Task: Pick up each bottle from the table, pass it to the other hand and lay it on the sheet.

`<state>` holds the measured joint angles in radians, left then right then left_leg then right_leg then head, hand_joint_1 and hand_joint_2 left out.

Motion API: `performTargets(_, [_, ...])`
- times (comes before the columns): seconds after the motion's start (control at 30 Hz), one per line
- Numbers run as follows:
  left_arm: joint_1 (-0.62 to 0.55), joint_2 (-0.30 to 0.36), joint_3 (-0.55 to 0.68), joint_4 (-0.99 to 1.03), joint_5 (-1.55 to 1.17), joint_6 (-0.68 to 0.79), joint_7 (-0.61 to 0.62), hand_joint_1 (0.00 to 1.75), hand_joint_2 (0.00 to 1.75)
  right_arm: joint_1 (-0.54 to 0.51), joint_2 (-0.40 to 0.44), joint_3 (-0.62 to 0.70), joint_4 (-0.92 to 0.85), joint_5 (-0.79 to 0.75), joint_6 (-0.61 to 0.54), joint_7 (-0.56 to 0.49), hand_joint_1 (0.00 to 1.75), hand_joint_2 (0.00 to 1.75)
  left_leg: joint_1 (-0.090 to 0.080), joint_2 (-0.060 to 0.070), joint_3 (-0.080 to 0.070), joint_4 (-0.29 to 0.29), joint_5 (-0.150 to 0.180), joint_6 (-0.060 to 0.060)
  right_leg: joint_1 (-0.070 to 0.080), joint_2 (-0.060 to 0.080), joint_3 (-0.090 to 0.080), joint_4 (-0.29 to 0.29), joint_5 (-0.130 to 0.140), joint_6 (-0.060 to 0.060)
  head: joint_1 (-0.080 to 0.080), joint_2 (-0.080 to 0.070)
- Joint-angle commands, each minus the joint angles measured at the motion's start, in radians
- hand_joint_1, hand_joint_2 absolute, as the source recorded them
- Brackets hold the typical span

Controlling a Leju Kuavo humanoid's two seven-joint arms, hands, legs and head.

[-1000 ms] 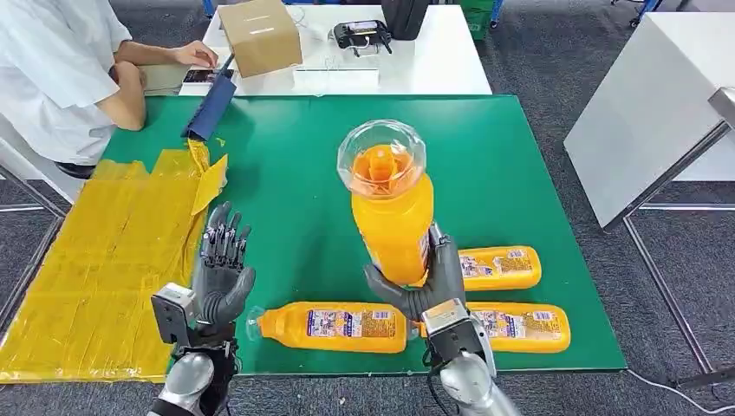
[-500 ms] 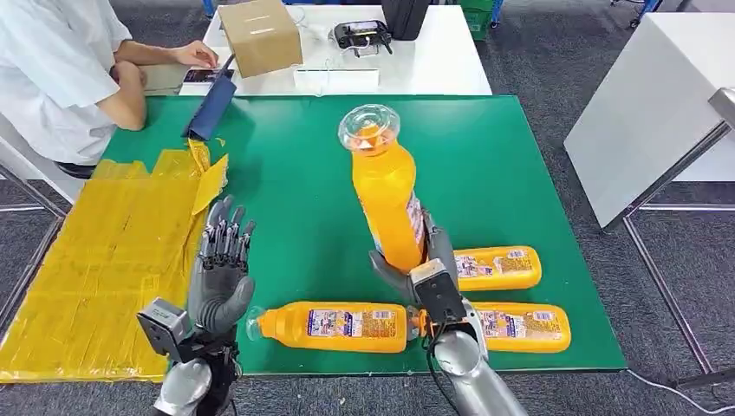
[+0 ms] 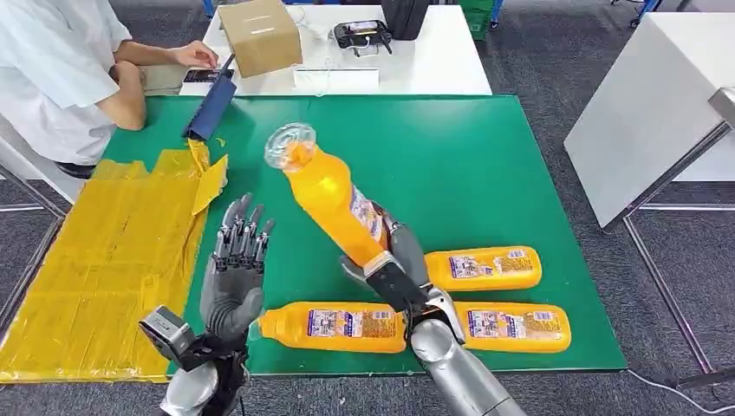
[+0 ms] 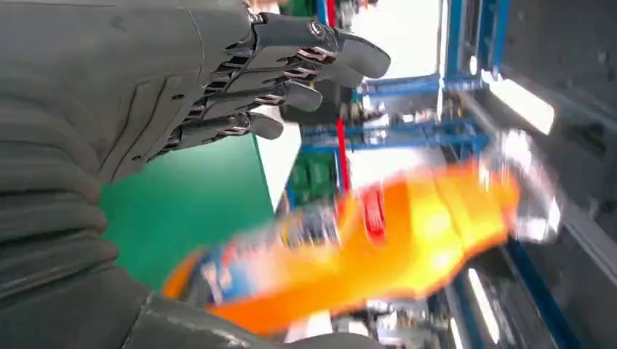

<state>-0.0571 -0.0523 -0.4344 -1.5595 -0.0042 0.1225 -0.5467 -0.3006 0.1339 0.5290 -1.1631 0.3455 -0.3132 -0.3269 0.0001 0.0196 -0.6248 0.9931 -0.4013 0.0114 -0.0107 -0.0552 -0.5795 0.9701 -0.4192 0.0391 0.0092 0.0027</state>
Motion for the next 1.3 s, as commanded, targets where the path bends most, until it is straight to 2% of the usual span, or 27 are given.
performTargets(0.03, [-0.043, 0.014, -0.059, 0.071, -0.021, 0.023, 0.01, 0.0, 1.75, -0.069, -0.002, 0.168, 0.05, 0.131, -0.01, 0.047, 1.75, 1.75, 0.0, 0.0, 0.005, 0.0, -0.002, -0.001, 0.0, 0.005, 0.005, 0.0, -0.002, -0.001, 0.0, 0.0])
performTargets(0.3, [-0.045, 0.005, -0.034, 0.093, -0.044, 0.049, 0.017, 0.0, 1.75, -0.053, -0.01, 0.26, 0.053, 0.268, -0.057, 0.069, 1.75, 1.75, 0.001, -0.001, 0.005, -0.001, -0.001, -0.001, 0.0, 0.004, 0.004, -0.001, -0.001, -0.001, 0.0, 0.0])
performTargets(0.37, [-0.045, 0.005, -0.034, 0.093, -0.044, 0.049, 0.017, 0.0, 1.75, -0.053, -0.01, 0.26, 0.053, 0.268, -0.057, 0.069, 1.75, 1.75, 0.002, -0.001, 0.012, 0.0, -0.005, -0.002, 0.0, 0.01, 0.012, -0.001, -0.004, -0.003, 0.0, 0.0])
performTargets(0.4, [-0.045, 0.005, -0.034, 0.093, -0.044, 0.049, 0.017, 0.0, 1.75, -0.053, -0.01, 0.26, 0.053, 0.268, -0.057, 0.069, 1.75, 1.75, 0.001, -0.002, 0.006, 0.0, -0.002, -0.001, 0.0, 0.004, 0.006, -0.001, -0.002, -0.001, 0.0, 0.0])
performTargets(0.47, [-0.042, -0.003, -0.009, 0.099, -0.039, 0.062, 0.027, 0.0, 1.75, -0.044, -0.023, 0.282, 0.031, 0.311, -0.072, 0.062, 1.75, 1.75, 0.001, -0.002, 0.007, 0.0, -0.003, -0.001, 0.0, 0.005, 0.007, -0.001, -0.003, -0.002, 0.0, 0.0])
performTargets(0.5, [-0.043, -0.004, 0.001, 0.106, -0.036, 0.066, 0.029, 0.0, 1.75, -0.038, -0.028, 0.293, 0.021, 0.328, -0.077, 0.063, 1.75, 1.75, 0.001, -0.001, 0.003, -0.001, -0.001, -0.001, 0.0, 0.002, 0.003, -0.001, -0.001, -0.001, 0.0, 0.0])
performTargets(0.57, [-0.044, -0.012, 0.035, 0.123, -0.029, 0.079, 0.036, 0.0, 1.75, -0.023, -0.037, 0.328, 0.005, 0.369, -0.076, 0.072, 1.75, 1.75, 0.001, -0.001, 0.004, -0.001, -0.001, -0.001, 0.0, 0.003, 0.004, -0.001, -0.001, -0.001, 0.001, 0.0])
performTargets(0.8, [-0.046, -0.012, 0.038, 0.127, -0.03, 0.078, 0.036, 0.0, 1.75, -0.02, -0.037, 0.332, 0.001, 0.373, -0.079, 0.076, 1.75, 1.75, 0.001, -0.002, 0.004, -0.001, -0.001, -0.001, 0.0, 0.003, 0.004, -0.001, -0.001, -0.001, 0.0, 0.0])
performTargets(0.97, [-0.055, -0.031, 0.096, 0.133, -0.018, 0.1, 0.044, 0.0, 1.75, -0.006, -0.037, 0.405, 0.046, 0.436, -0.043, 0.096, 1.75, 1.75, 0.001, -0.002, 0.006, -0.001, -0.002, -0.001, 0.0, 0.004, 0.006, -0.002, -0.002, -0.001, 0.0, 0.0])
performTargets(1.0, [-0.054, -0.04, 0.113, 0.128, -0.004, 0.107, 0.041, 0.3, 1.75, -0.006, -0.037, 0.411, 0.056, 0.436, -0.044, 0.094, 1.75, 1.75, 0.001, -0.002, 0.006, -0.001, -0.002, -0.001, 0.0, 0.003, 0.006, -0.002, -0.002, -0.001, 0.0, 0.0])
performTargets(1.03, [-0.053, -0.047, 0.126, 0.12, 0.01, 0.113, 0.036, 1.75, 1.75, -0.005, -0.038, 0.411, 0.059, 0.432, -0.044, 0.094, 1.75, 1.75, 0.001, -0.002, 0.004, -0.001, -0.001, -0.001, 0.0, 0.002, 0.003, -0.002, -0.001, -0.001, 0.0, 0.0])
performTargets(1.3, [-0.044, -0.068, 0.198, 0.039, 0.06, 0.197, -0.024, 1.75, 1.75, 0.011, -0.047, 0.359, 0.038, 0.357, -0.049, 0.087, 1.75, 1.75, 0.002, -0.003, 0.004, 0.0, -0.002, -0.001, 0.001, 0.002, 0.004, -0.001, -0.002, -0.001, 0.0, 0.0])
